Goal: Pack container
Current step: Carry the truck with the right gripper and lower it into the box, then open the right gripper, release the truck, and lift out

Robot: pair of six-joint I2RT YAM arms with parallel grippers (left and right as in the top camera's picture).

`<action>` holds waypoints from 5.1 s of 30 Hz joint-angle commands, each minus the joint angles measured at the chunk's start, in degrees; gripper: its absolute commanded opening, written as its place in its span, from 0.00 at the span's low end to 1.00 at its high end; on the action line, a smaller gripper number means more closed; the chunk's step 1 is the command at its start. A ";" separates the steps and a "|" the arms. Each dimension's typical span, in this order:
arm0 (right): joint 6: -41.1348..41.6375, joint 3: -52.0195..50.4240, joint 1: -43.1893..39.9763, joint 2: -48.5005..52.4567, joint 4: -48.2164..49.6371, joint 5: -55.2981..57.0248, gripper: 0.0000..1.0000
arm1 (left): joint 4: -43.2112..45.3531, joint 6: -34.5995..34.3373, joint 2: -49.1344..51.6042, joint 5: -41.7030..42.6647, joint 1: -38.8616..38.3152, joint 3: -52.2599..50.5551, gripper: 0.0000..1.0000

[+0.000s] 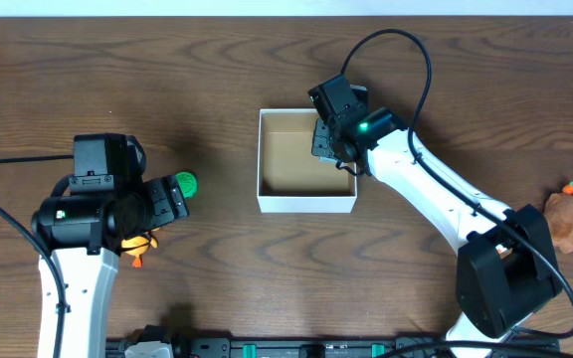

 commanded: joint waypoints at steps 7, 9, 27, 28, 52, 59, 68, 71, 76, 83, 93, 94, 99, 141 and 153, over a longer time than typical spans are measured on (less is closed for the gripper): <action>-3.10 0.02 -0.15 -0.17 0.11 -0.28 0.63 | 0.04 0.11 -0.09 -0.28 0.28 1.05 0.86; -3.28 0.02 -0.15 -0.17 0.13 -0.28 0.62 | 0.07 0.11 -0.09 -0.28 0.28 1.05 0.86; -14.40 11.91 -12.74 -12.50 -20.44 -3.48 0.63 | 0.02 0.11 -0.09 -0.31 0.28 1.05 0.86; -22.69 11.91 -13.75 -12.85 -20.79 -9.62 0.55 | 0.02 0.13 -0.09 -0.31 0.28 1.05 0.86; -45.92 11.89 -0.83 9.70 -10.45 -19.12 0.01 | -0.11 0.11 -0.09 -0.28 0.28 1.05 0.86; -49.18 11.89 0.92 10.97 -10.38 -19.17 0.01 | 0.04 0.11 -0.09 -0.28 0.28 1.05 0.86; -47.45 11.85 1.44 11.10 -9.97 -15.67 0.01 | 0.02 0.11 -0.09 -0.28 0.28 1.05 0.86; -47.47 11.85 1.44 11.21 -9.92 -14.60 0.01 | 0.04 0.11 -0.09 -0.28 0.28 1.05 0.86; -47.47 11.85 1.44 12.57 -9.70 -14.64 0.01 | 0.04 0.11 -0.09 -0.28 0.28 1.05 0.86; -42.27 11.82 1.44 14.97 -6.93 -9.90 0.01 | 0.04 0.11 -0.09 -0.28 0.28 1.05 0.86; -28.52 11.87 1.44 14.95 -0.83 0.90 0.08 | 0.04 0.11 -0.09 -0.28 0.28 1.05 0.86; -27.54 11.87 1.46 14.95 -0.55 0.90 0.08 | 0.04 0.11 -0.09 -0.28 0.28 1.05 0.86; -20.17 11.87 1.46 14.95 -0.17 3.74 0.10 | 0.02 0.11 -0.09 -0.28 0.28 1.05 0.86; -4.90 14.91 -6.36 -1.14 -15.37 13.35 0.13 | 0.02 0.13 -0.09 -0.31 0.28 1.05 0.86; -10.60 8.44 -15.45 4.61 -10.78 -0.98 0.10 | 0.04 0.13 -0.09 -0.31 0.28 1.05 0.86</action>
